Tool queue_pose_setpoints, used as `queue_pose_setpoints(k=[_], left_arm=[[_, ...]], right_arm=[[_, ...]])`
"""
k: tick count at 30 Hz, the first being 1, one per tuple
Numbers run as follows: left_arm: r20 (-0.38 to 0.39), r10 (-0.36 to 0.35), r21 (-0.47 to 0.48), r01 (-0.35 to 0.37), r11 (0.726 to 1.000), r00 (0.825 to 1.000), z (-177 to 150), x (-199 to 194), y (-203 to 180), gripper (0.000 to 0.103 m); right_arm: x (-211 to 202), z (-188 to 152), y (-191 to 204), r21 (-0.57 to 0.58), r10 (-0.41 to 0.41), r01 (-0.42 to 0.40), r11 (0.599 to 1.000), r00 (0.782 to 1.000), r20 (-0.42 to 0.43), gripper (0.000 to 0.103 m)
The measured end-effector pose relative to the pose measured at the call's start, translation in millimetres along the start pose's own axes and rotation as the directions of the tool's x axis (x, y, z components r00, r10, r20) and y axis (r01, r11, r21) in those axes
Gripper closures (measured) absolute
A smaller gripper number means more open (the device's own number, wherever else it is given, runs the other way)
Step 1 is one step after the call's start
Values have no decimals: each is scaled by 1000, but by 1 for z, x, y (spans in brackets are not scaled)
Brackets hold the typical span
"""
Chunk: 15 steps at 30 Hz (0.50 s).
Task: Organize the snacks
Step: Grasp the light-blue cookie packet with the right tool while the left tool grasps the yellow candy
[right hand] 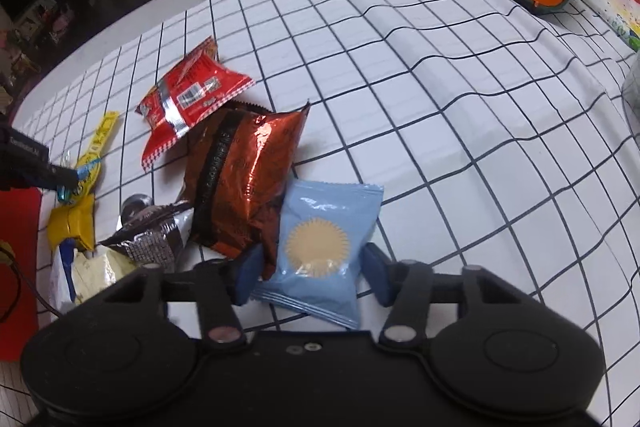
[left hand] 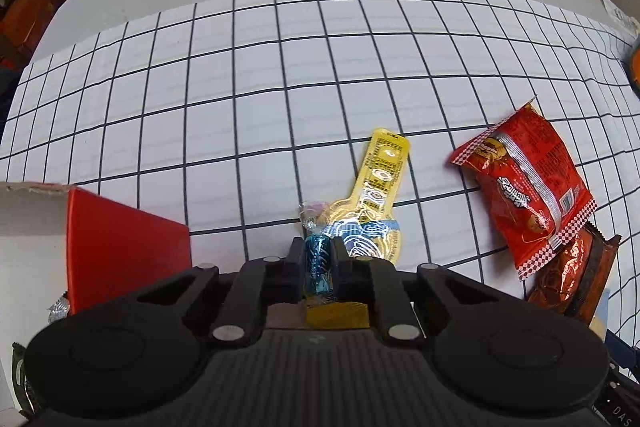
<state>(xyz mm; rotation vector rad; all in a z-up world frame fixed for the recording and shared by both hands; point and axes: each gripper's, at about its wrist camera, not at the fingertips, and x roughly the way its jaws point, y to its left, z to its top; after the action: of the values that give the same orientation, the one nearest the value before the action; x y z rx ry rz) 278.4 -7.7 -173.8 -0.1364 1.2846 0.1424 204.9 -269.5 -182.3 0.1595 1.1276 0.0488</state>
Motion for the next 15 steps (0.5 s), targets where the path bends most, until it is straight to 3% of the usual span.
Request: queue_pose_setpoints(k=[7, 15], left_arm=[[23, -13, -16, 14, 1000, 1000, -21, -17, 25, 90], [45, -25, -9, 25, 1000, 999, -40, -42, 25, 91]], right_arm=[[-11, 0, -13, 38, 23, -25, 999, 999, 44, 76], [-13, -6, -13, 40, 26, -28, 999, 999, 36, 75]])
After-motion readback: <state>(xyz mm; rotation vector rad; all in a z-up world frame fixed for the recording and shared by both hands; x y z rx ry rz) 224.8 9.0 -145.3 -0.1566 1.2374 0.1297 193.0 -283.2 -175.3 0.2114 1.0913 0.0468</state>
